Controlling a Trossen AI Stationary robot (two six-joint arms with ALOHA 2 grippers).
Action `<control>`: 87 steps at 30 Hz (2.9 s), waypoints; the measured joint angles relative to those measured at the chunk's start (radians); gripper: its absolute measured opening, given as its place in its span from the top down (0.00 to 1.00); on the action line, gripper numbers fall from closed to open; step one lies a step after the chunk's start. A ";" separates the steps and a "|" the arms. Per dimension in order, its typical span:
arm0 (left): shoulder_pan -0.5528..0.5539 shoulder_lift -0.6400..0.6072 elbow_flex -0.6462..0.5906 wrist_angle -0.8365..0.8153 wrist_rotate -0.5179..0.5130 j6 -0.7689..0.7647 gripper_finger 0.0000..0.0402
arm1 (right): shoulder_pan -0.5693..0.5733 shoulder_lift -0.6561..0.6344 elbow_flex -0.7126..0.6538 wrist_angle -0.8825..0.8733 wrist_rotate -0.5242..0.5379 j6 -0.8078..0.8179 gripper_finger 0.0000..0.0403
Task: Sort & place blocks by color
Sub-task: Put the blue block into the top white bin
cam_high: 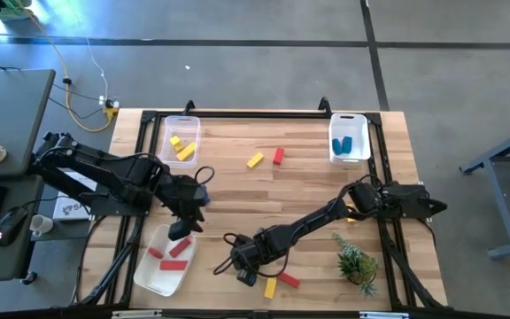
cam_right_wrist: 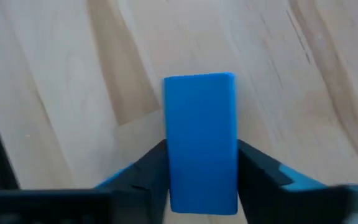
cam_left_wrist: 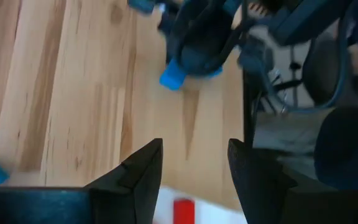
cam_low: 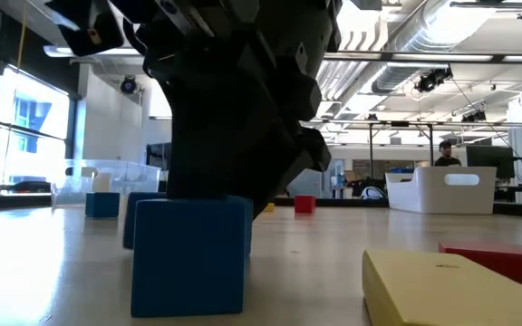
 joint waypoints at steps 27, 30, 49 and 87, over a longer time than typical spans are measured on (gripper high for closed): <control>0.062 0.000 0.000 0.039 -0.138 0.078 0.58 | -0.035 -0.109 -0.004 -0.338 0.197 0.032 0.74; 0.065 0.000 0.000 0.039 -0.203 0.074 0.58 | -0.059 -0.128 -0.004 -0.360 0.214 -0.005 0.74; 0.227 0.000 0.000 0.032 -0.239 0.097 0.58 | -0.265 -0.338 -0.002 -0.513 0.408 -0.366 0.74; 0.428 0.000 0.000 0.042 -0.239 0.141 0.58 | -0.587 -0.751 -0.487 -0.697 0.619 -0.360 0.74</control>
